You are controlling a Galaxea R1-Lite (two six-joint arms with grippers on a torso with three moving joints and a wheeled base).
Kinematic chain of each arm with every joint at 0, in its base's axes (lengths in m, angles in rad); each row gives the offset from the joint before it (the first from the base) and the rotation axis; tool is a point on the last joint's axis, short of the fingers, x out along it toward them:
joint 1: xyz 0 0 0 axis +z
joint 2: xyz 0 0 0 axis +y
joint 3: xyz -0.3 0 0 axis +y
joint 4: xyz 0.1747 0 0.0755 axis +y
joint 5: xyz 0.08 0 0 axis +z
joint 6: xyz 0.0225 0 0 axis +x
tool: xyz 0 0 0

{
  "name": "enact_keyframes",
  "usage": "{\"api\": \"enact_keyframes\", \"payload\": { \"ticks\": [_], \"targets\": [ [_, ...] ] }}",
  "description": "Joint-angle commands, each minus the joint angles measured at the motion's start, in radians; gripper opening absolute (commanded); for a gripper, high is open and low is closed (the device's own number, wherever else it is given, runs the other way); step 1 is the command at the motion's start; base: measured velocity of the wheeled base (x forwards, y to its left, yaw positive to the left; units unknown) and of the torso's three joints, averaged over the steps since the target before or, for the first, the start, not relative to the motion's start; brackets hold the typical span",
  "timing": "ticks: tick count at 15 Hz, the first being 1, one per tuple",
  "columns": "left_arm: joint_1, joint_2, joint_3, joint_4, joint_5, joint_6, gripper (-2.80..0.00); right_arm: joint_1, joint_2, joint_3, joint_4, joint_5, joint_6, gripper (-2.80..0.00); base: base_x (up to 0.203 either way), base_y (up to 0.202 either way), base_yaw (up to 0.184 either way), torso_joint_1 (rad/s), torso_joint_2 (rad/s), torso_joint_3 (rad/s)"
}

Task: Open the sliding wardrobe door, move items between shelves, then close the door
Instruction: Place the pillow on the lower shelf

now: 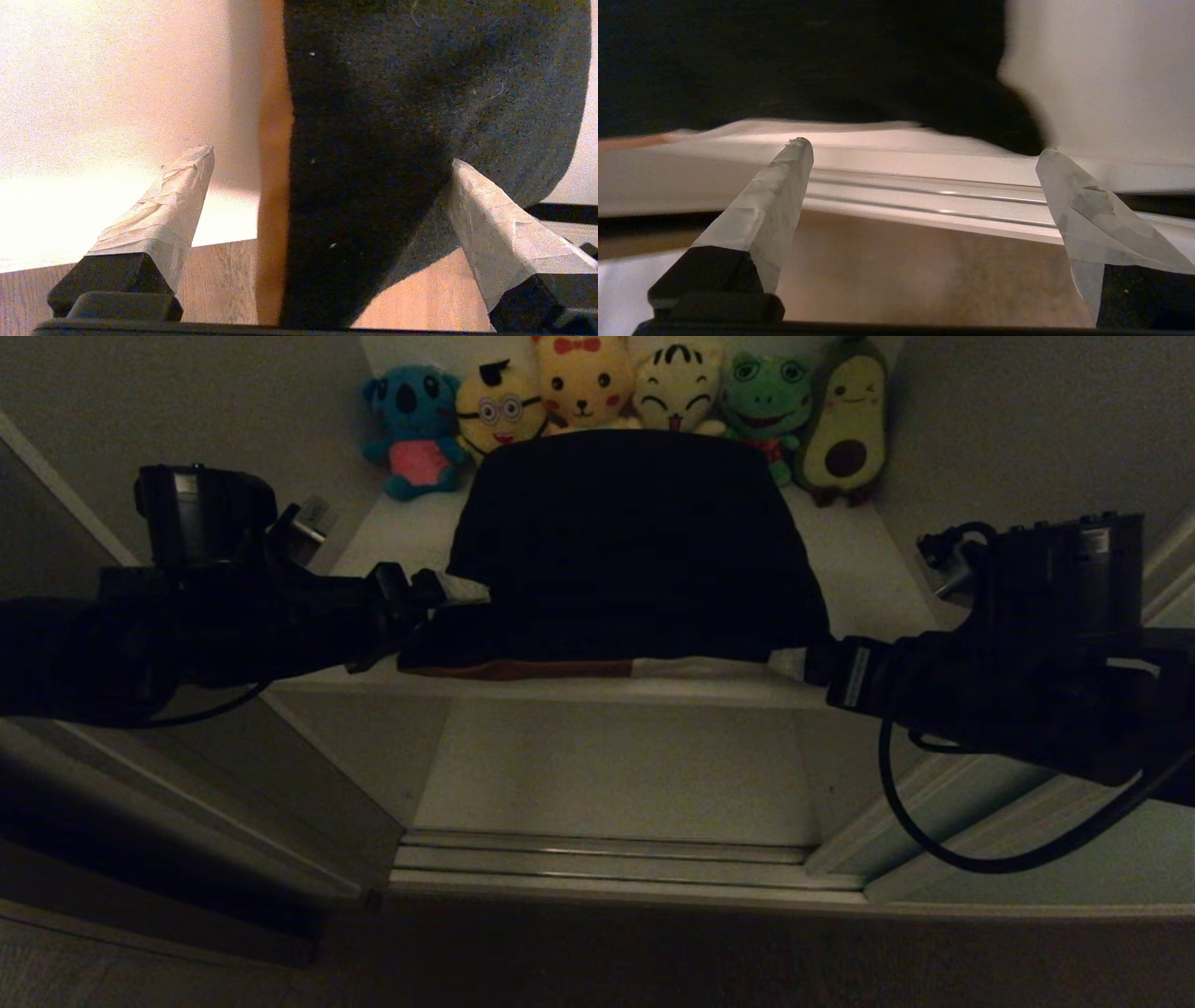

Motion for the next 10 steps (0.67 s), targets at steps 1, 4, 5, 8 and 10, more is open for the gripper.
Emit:
{"api": "enact_keyframes", "payload": {
  "ticks": [1,4,5,8,10],
  "targets": [
    [0.001,0.001,-0.003,-0.002,-0.003,-0.004,0.00,0.000,0.020,-0.007,-0.003,-0.008,0.013,0.00,0.000,0.000,0.000,0.000,0.00,0.000],
    [0.001,0.001,-0.006,-0.002,-0.004,-0.004,0.00,-0.009,0.055,-0.043,-0.005,0.009,0.060,0.00,0.000,0.000,0.000,0.000,0.00,0.000],
    [0.001,0.001,-0.006,-0.002,-0.003,-0.004,0.00,-0.010,0.052,-0.043,-0.005,0.025,0.061,0.00,0.000,0.000,0.000,0.000,0.00,0.000],
    [0.000,0.003,-0.009,-0.004,-0.003,-0.002,0.00,-0.014,0.076,-0.047,-0.006,0.041,0.070,0.00,0.000,0.000,0.000,0.000,0.00,0.000],
    [0.000,0.002,-0.010,-0.030,-0.004,-0.004,0.00,-0.026,0.095,-0.041,-0.026,0.037,0.064,0.00,0.000,0.000,0.000,0.000,0.00,0.000]
  ]
}}
